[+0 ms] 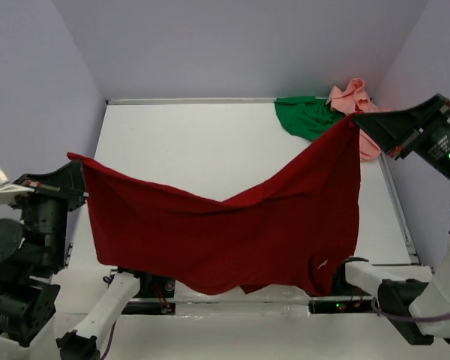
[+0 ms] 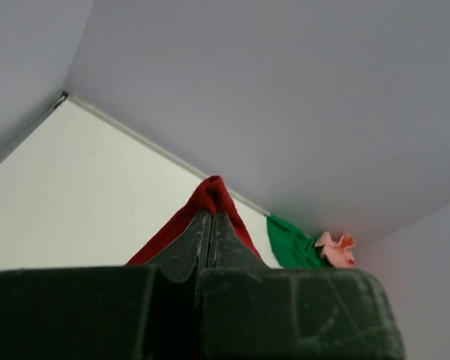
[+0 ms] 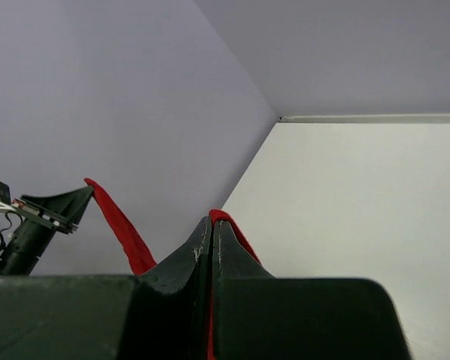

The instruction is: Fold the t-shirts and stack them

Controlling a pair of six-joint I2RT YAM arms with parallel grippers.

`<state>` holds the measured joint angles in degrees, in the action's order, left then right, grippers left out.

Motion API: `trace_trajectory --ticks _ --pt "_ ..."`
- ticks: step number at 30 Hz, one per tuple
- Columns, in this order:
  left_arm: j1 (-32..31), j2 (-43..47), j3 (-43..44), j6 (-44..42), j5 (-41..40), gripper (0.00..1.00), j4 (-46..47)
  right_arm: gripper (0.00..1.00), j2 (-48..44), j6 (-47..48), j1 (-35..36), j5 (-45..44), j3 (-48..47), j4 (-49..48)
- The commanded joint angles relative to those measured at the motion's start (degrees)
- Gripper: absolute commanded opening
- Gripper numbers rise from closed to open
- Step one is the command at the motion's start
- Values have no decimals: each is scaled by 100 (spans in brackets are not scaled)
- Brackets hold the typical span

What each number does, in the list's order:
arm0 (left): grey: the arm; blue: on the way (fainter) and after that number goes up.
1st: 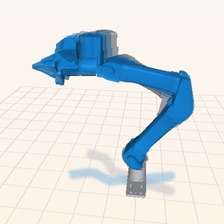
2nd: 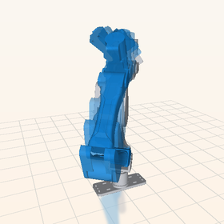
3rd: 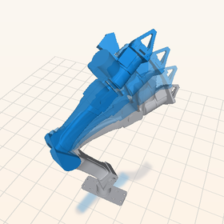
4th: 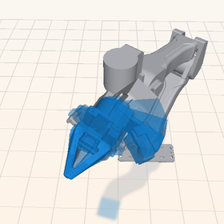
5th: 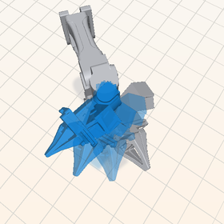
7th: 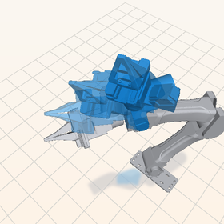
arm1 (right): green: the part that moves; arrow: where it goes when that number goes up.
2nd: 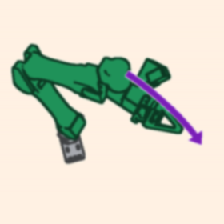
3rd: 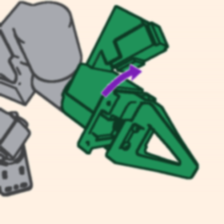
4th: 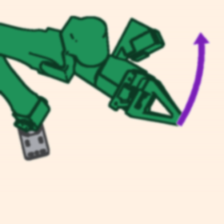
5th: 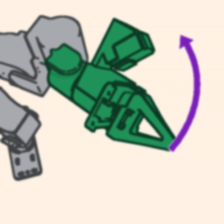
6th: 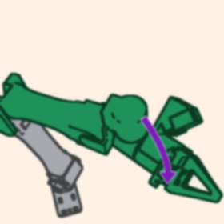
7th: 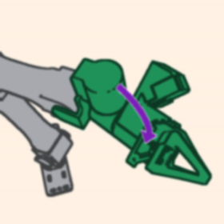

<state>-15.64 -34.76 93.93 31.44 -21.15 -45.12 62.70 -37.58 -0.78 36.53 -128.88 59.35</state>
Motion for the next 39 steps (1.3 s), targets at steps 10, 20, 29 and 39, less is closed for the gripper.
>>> trace_trajectory --ticks 10,20,29,39 --pt "17 -996 -683 -102 -12 0 881 0 1139 -364 -37 65 -288 -2682" --pt "17 -2605 -130 -525 207 0 2139 0 2360 -267 -37 328 -523 -3694" --pt "8 -2361 -234 -700 462 0 2577 0 1782 -582 -37 741 -96 -4308" --pt "17 -1623 -269 -675 699 0 2271 0 527 -1426 -37 1197 722 -4318"
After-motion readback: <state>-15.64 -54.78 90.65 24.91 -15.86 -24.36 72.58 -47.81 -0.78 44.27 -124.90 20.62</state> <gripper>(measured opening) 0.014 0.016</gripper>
